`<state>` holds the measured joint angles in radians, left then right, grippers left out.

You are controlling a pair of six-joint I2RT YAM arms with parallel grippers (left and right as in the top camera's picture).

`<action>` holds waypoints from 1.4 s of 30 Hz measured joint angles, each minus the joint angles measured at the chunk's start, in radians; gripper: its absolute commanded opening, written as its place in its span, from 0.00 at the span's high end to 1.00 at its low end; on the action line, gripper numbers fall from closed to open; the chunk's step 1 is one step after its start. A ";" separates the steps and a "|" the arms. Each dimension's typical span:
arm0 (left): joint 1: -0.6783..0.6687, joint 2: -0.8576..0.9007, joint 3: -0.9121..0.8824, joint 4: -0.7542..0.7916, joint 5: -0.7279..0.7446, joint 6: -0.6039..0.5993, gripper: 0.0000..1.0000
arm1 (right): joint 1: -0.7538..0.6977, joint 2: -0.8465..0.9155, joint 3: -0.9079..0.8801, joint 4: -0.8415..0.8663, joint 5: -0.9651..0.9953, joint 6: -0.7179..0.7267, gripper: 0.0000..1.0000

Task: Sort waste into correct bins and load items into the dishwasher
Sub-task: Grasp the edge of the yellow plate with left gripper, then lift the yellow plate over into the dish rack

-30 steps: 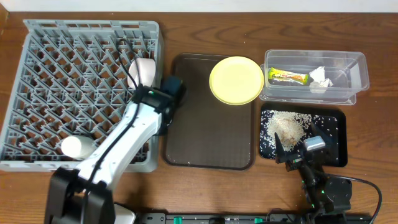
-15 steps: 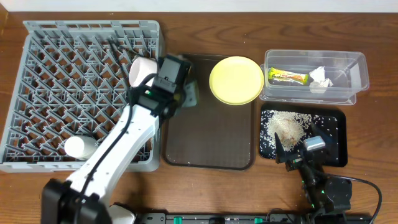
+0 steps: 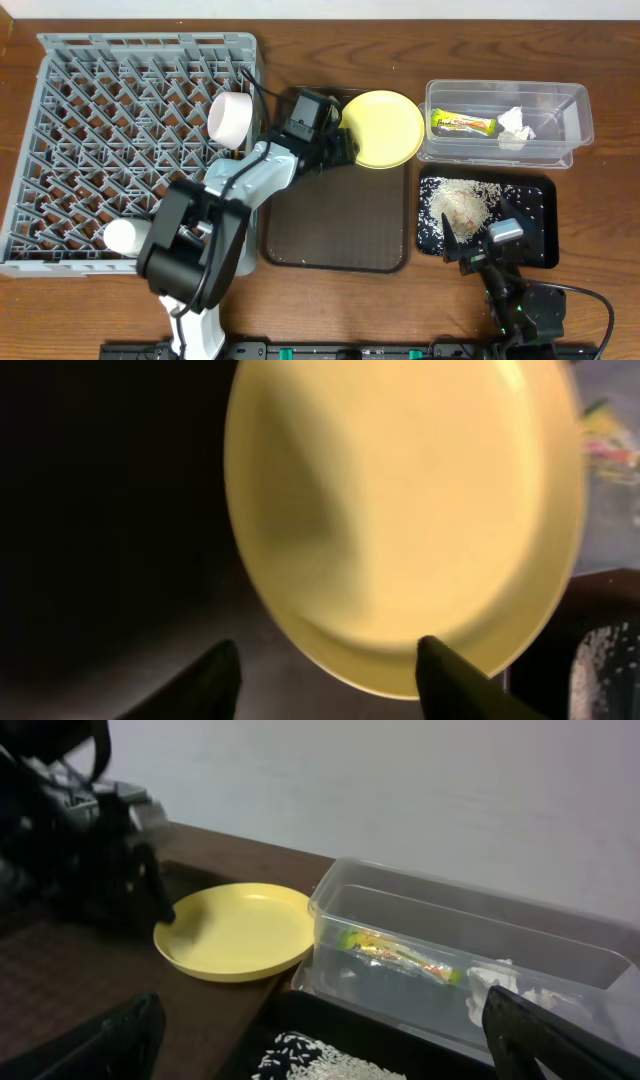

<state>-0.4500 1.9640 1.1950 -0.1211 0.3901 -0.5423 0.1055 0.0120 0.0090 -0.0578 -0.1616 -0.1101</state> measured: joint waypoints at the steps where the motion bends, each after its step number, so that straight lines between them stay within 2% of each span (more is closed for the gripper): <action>1: 0.000 0.013 -0.001 0.000 0.015 -0.010 0.56 | 0.000 0.000 0.000 0.000 0.000 0.000 0.01; 5: 0.000 0.051 -0.003 0.001 0.072 -0.029 0.64 | 0.000 0.000 0.000 0.000 0.000 0.000 0.01; 17: 0.000 0.062 -0.005 0.119 0.109 -0.066 0.66 | 0.000 0.000 0.000 0.000 0.000 0.000 0.01; 22: 0.000 0.084 -0.005 0.127 0.109 -0.097 0.87 | 0.000 0.000 0.000 0.000 0.000 0.000 0.01; 24: 0.000 0.110 -0.005 0.133 0.115 -0.120 0.92 | 0.000 0.000 0.000 0.000 0.000 0.000 0.01; 36: 0.023 0.112 -0.005 0.115 0.206 -0.131 0.93 | 0.000 0.000 0.000 0.000 0.000 0.000 0.01; 42: 0.108 -0.065 -0.013 0.007 0.210 -0.059 0.92 | 0.000 0.000 0.000 0.000 0.000 0.000 0.01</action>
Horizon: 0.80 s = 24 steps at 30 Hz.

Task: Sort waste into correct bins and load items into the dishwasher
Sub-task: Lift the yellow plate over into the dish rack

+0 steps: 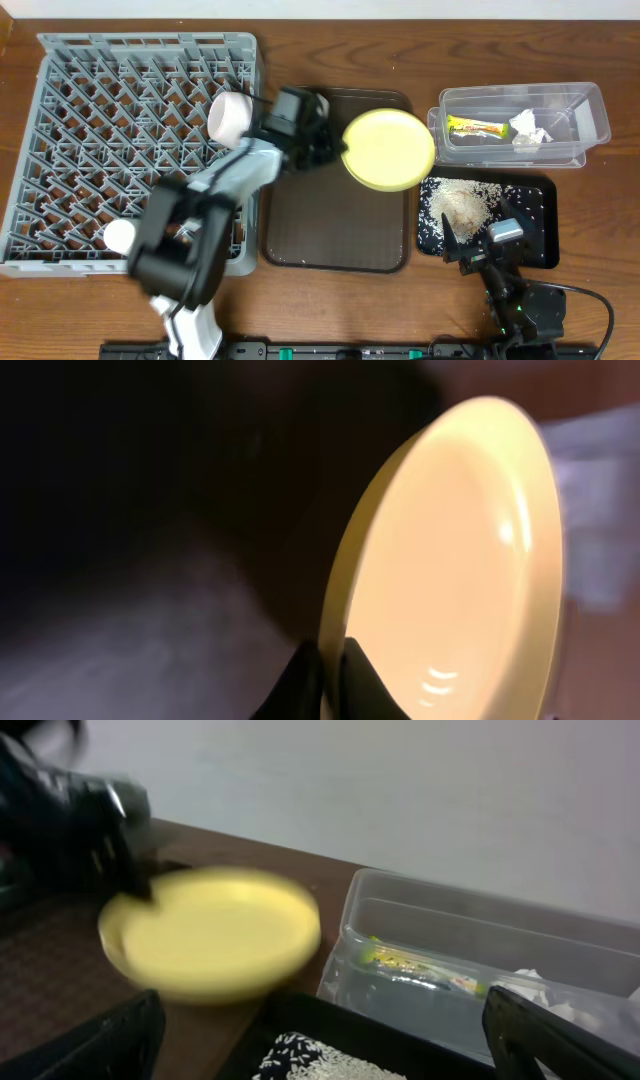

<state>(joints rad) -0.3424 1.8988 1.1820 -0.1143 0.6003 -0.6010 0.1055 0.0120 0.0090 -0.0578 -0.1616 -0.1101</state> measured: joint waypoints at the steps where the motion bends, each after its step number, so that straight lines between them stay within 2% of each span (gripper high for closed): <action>1: 0.021 -0.050 0.000 -0.018 0.001 0.016 0.93 | 0.000 0.000 0.000 0.000 0.000 0.000 0.01; 6: 0.168 -0.308 0.001 -0.146 0.007 0.123 0.92 | 0.000 0.000 0.000 0.000 0.000 0.000 0.01; 11: 0.404 -0.471 0.002 -0.321 -0.013 0.277 0.93 | 0.000 0.000 0.000 0.000 0.000 0.000 0.01; 16: 0.621 -0.544 0.002 -0.415 -0.106 0.436 0.92 | 0.000 0.000 0.000 0.000 0.000 0.000 0.01; 24: 0.854 -0.573 0.002 -0.425 -0.194 0.612 0.93 | 0.000 0.000 0.000 0.000 0.000 0.000 0.01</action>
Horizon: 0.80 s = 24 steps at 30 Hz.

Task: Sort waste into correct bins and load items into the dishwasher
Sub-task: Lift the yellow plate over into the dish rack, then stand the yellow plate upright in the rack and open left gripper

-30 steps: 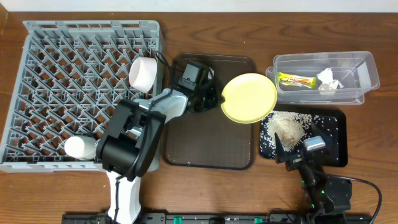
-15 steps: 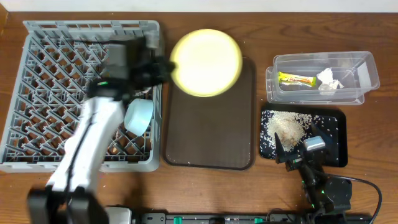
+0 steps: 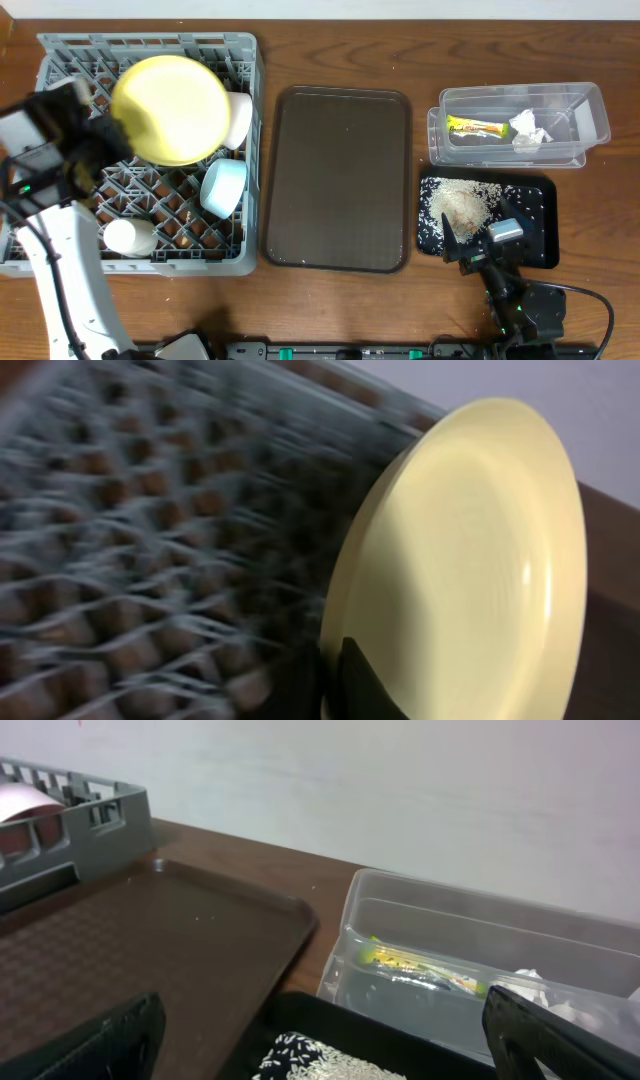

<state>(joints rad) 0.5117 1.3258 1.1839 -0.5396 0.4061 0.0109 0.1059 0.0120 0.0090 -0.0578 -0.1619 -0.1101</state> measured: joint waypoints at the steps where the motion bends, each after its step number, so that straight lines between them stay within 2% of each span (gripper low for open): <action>1: 0.021 0.000 0.000 0.004 -0.012 0.021 0.93 | 0.000 0.000 0.000 0.000 0.000 0.000 0.01; 6: 0.066 0.000 0.000 0.045 -0.095 0.122 0.92 | 0.000 0.000 0.000 0.000 0.000 0.000 0.01; 10: 0.063 0.000 0.000 0.104 -0.122 0.167 0.92 | 0.000 0.000 0.000 0.000 0.000 0.000 0.01; 16: 0.060 0.000 0.000 0.108 -0.168 0.204 0.92 | 0.000 0.000 0.000 0.000 0.000 0.000 0.01; 24: -0.017 0.002 0.000 0.092 -0.215 0.266 0.92 | 0.000 0.000 0.000 0.000 0.000 0.000 0.01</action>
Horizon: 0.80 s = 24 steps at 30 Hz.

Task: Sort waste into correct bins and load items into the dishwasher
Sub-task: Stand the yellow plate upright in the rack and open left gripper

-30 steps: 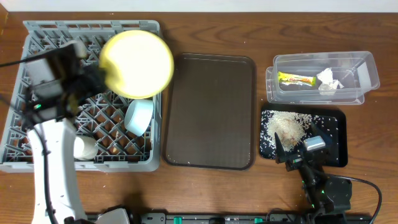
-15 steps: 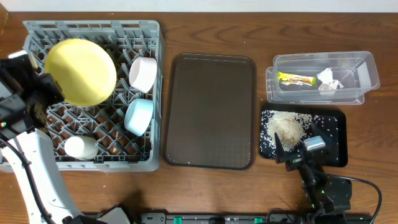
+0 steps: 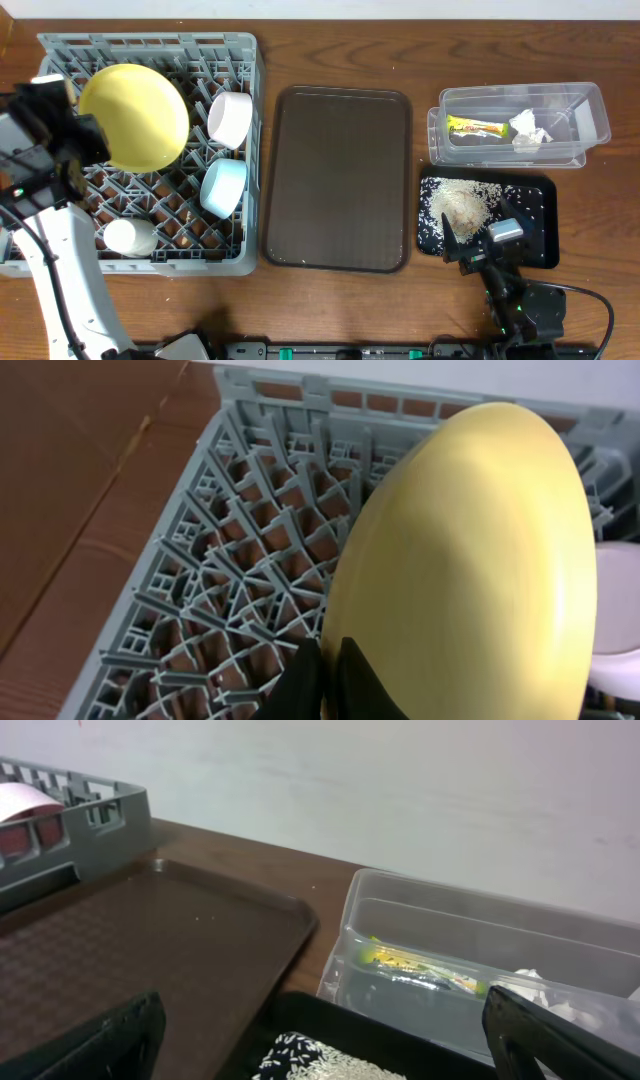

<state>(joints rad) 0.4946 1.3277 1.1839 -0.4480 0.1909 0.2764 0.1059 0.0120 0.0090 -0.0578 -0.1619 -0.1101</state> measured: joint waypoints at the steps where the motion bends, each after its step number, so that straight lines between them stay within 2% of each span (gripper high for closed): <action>1: -0.014 0.002 0.000 -0.002 -0.019 0.010 0.93 | 0.000 0.000 0.000 0.000 0.000 0.000 0.01; 7: -0.051 0.023 0.000 -0.002 -0.112 0.047 0.92 | 0.000 0.000 0.000 0.000 0.000 0.000 0.01; 15: -0.071 0.033 0.000 -0.021 -0.166 0.065 0.92 | 0.000 0.000 0.000 0.000 0.000 0.000 0.01; 24: -0.177 0.067 0.000 -0.041 -0.279 0.065 0.93 | 0.000 0.000 0.000 0.000 0.000 0.000 0.01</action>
<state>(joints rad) 0.3180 1.3945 1.1839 -0.4892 -0.0879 0.3416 0.1055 0.0116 0.0090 -0.0578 -0.1616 -0.1101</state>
